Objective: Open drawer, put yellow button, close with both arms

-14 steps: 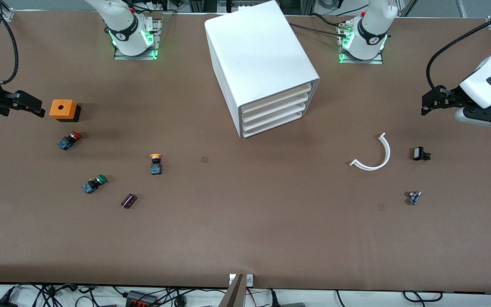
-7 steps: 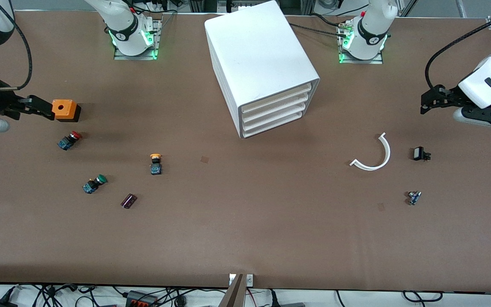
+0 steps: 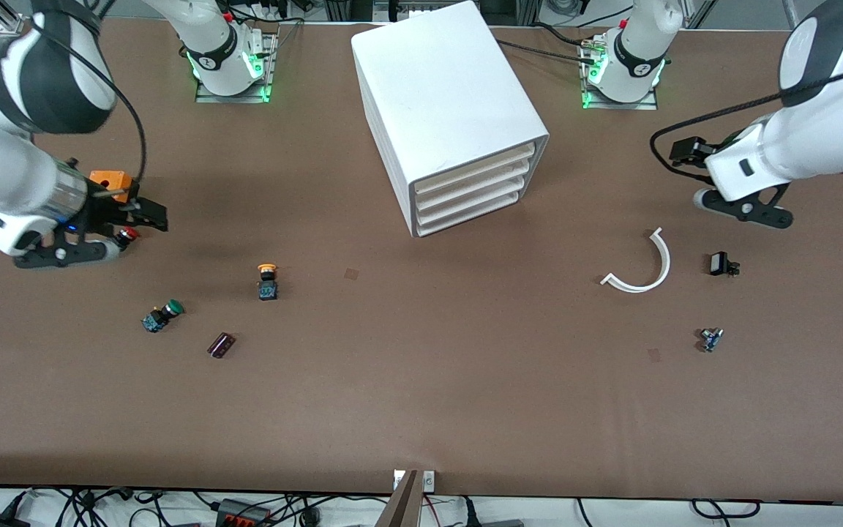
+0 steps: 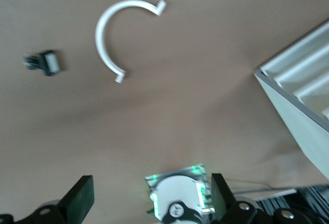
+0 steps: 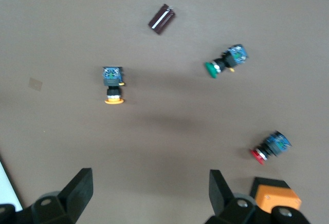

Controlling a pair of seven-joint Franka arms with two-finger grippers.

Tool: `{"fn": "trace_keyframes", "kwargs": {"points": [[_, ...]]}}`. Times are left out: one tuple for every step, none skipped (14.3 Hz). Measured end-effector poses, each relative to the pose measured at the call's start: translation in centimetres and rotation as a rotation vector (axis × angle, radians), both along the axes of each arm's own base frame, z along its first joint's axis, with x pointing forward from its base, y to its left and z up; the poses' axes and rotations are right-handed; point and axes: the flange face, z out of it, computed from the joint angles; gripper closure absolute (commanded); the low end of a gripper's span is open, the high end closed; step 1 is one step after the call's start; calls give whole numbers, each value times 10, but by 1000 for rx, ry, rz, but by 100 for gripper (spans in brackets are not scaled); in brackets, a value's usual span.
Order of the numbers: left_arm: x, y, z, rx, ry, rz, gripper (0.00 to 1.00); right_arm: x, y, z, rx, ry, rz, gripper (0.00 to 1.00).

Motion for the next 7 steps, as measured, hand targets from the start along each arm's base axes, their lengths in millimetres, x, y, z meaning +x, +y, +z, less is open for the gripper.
{"fn": "trace_keyframes", "kwargs": {"points": [[0,-8,-7,-59,34,14,0,5,9,-17,-1,7,13,0],[0,-18,-15,-126,65,30,0,9,18,-35,-5,21,25,0],[2,-29,-24,-194,95,47,0,12,28,-57,-9,40,38,0],[5,-40,-37,-261,128,67,0,15,36,-81,-14,54,48,0],[10,-51,-50,-325,157,86,0,19,42,-106,-18,65,56,0],[14,-62,-65,-392,181,92,0,22,49,-131,-22,72,64,0],[18,-72,-77,-475,196,75,0,24,58,-151,-25,75,77,0]]}}
